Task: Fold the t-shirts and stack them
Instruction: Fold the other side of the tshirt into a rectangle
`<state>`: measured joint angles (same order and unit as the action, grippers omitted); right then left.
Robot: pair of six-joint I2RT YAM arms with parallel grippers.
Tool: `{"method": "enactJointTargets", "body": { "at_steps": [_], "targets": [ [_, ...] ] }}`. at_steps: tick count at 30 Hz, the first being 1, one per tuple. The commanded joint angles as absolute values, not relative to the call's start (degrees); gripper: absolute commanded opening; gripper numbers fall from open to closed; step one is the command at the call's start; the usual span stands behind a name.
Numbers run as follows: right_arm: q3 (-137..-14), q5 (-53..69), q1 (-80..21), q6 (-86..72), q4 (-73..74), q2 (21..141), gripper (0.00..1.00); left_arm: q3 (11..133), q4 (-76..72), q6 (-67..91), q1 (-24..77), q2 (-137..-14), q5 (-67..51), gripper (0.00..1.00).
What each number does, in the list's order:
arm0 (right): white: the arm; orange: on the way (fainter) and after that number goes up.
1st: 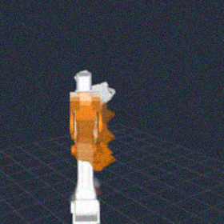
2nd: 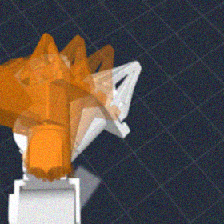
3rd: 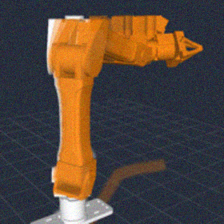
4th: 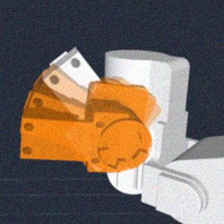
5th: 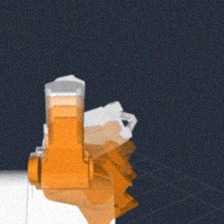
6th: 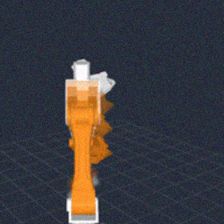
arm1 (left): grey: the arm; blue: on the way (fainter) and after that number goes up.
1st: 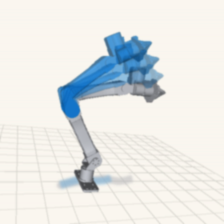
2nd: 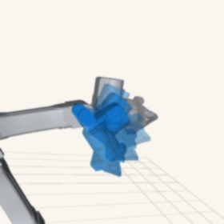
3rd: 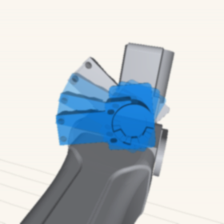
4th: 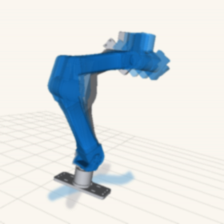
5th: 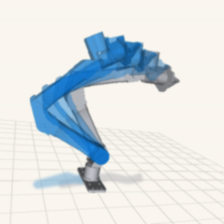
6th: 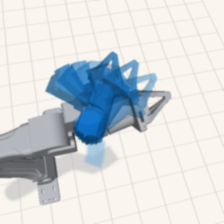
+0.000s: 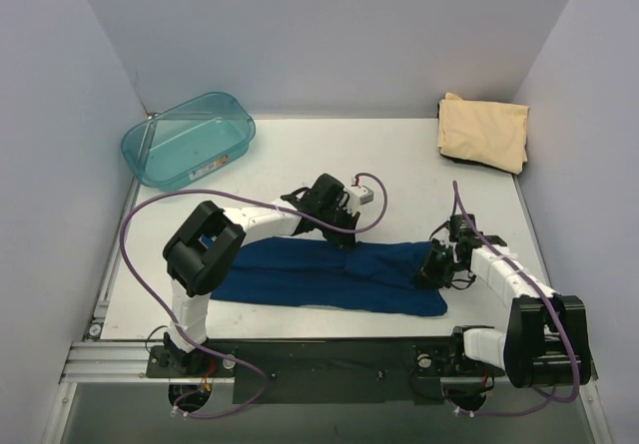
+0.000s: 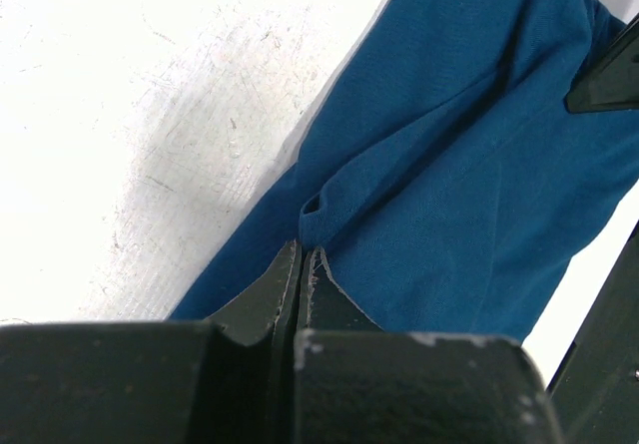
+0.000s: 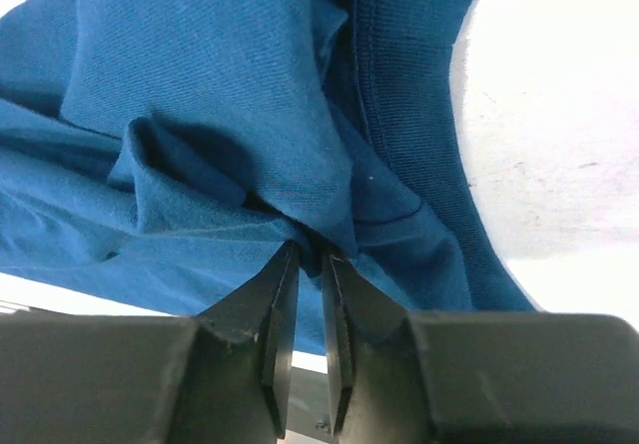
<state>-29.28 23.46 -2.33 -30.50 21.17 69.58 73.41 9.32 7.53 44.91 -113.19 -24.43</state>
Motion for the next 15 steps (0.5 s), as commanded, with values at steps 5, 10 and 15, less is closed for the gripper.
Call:
{"method": "enactJointTargets", "body": {
  "at_steps": [5, 10, 15],
  "targets": [
    [-29.87, 24.44, -2.99, -31.2, 23.72, 64.25, 0.0, 74.44, 7.82, 7.82, 44.47, -111.71, -24.87, 0.0],
    [-33.13, 25.22, -2.64, -34.1, 36.11, 63.81, 0.0, 74.97, 9.32, 7.29, 43.86, -110.48, -25.13, 0.0],
    [-32.61, 28.03, -2.72, -34.63, 40.43, 62.84, 0.0, 73.04, 6.68, 9.66, 43.68, -107.93, -29.61, 0.0]
  ]
}}
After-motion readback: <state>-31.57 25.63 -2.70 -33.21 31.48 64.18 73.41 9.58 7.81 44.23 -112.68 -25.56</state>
